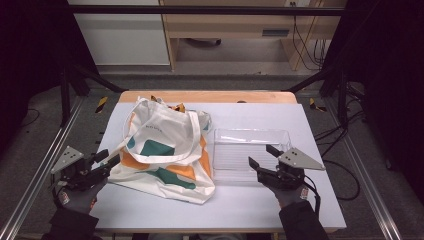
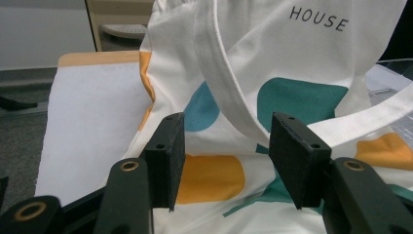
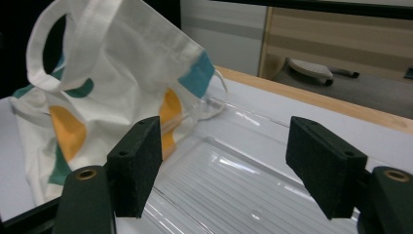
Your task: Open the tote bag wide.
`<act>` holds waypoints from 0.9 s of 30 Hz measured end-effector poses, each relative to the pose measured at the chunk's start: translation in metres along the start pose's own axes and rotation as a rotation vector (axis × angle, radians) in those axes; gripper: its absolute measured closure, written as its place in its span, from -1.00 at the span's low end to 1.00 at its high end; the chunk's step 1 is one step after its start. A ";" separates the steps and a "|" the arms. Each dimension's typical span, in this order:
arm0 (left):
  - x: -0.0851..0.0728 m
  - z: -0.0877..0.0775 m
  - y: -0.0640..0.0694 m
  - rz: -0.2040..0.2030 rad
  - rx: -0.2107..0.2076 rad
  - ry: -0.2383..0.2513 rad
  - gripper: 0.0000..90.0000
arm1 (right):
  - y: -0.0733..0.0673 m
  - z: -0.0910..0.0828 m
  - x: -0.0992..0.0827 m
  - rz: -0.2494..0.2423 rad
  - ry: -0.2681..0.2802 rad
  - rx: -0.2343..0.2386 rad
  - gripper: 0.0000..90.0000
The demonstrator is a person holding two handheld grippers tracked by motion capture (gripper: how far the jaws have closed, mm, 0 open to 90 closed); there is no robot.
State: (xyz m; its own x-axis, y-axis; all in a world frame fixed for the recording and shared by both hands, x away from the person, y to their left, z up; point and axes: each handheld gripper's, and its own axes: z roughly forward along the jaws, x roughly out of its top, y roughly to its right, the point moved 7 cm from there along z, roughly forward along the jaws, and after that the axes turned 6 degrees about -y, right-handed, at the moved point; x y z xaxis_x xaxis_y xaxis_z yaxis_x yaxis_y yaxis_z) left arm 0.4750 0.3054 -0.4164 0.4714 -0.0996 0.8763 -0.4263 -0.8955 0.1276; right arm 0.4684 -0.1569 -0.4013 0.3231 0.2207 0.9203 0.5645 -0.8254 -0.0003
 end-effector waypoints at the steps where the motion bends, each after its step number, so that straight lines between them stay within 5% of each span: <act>1: 0.003 0.000 0.001 0.004 0.001 -0.001 0.06 | -0.006 0.004 0.005 -0.009 0.005 0.015 -0.33; 16: 0.033 0.024 0.003 0.012 0.018 -0.031 0.12 | -0.045 0.033 0.036 -0.029 0.018 0.100 -0.24; 21: 0.031 0.039 0.000 -0.014 0.019 -0.047 0.22 | -0.059 0.047 0.046 -0.031 0.021 0.135 -0.21; 27: 0.025 0.045 0.001 0.007 0.018 -0.081 0.36 | -0.074 0.064 0.054 -0.032 0.022 0.166 -0.20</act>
State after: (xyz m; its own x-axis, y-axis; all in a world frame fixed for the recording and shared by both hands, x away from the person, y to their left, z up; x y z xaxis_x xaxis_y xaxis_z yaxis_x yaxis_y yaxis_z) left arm 0.5205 0.2825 -0.4151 0.5292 -0.1402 0.8368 -0.4162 -0.9023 0.1120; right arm 0.4927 -0.0510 -0.3764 0.2876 0.2324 0.9291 0.6928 -0.7203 -0.0343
